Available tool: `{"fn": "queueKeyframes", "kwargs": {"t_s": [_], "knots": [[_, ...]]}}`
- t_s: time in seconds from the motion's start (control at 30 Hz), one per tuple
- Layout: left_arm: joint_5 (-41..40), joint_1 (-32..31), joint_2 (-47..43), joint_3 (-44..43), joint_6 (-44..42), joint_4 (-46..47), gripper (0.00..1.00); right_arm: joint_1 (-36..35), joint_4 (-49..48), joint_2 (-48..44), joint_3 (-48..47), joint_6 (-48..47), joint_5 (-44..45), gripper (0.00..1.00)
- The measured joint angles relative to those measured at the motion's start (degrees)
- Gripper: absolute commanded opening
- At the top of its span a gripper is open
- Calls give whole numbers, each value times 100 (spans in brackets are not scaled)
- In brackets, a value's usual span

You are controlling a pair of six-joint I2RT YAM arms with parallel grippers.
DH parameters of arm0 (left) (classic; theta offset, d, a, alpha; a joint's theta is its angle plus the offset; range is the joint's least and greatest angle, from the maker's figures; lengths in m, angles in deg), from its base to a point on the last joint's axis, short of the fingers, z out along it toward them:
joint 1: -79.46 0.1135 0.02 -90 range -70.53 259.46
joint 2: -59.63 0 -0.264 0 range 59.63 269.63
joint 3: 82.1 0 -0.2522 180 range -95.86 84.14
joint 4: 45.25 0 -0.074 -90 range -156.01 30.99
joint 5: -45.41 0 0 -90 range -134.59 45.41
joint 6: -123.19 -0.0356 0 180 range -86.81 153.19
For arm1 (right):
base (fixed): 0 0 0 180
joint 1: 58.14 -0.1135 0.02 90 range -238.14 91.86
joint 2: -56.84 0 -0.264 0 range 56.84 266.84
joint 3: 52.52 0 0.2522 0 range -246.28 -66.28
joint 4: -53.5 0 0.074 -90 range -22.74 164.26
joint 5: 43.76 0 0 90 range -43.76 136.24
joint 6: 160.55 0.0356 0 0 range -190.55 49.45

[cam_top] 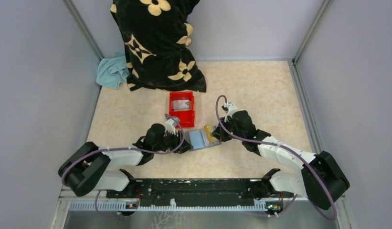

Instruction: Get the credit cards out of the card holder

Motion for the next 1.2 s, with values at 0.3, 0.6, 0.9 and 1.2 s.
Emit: {"fn": "queueKeyframes", "kwargs": {"t_s": [0.3,0.6,0.9,1.2], "knots": [[361,0,-1515,-33,-439,-619,71,22,63,-208,83,-354,-1355,0],[745,2,-2072,-151,-881,-968,69,26,-37,-251,122,-461,-2920,0],[1849,0,-1985,-107,-920,-455,46,2,-431,-249,122,-433,-3744,0],[2216,2,-1969,-42,-859,-129,0,-116,-487,-184,122,-442,-3917,0]]}}
